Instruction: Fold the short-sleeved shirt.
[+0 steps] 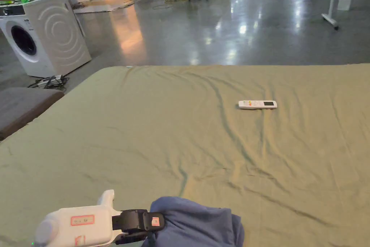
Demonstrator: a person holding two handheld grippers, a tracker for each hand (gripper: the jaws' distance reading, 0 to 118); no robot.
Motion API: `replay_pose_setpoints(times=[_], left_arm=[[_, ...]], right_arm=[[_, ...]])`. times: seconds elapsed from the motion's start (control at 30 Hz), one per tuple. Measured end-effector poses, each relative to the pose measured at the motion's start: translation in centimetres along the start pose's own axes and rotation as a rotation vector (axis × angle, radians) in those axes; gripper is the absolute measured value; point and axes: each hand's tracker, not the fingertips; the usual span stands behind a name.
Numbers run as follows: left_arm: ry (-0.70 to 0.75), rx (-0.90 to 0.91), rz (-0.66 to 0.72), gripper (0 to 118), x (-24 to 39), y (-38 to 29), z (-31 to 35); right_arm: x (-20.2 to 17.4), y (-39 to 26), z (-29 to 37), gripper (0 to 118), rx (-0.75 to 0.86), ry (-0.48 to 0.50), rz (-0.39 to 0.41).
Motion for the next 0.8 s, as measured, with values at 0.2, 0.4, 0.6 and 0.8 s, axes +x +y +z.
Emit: replay_pose_setpoints(times=[0.2, 0.4, 0.6, 0.8], left_arm=[[0.268, 0.011, 0.034, 17, -5.5, 7.1, 6.5], [0.347, 0.026, 0.188, 30, -10.1, 9.6, 5.3], [0.565, 0.146, -0.063, 59, -3.7, 10.9, 10.9], [0.305, 0.534, -0.644, 89, 14.4, 3.1, 17.0]], right_arm=[[-2.0, 0.2, 0.2, 0, 0.051, 0.023, 0.036], [-3.0, 1.6, 1.4, 0, 0.093, 0.059, 0.041], [-3.2, 1.5, 6.5, 0, 0.182, 0.021, 0.147], [-4.4, 1.0, 12.3, 0, 0.355, -0.026, 0.227]])
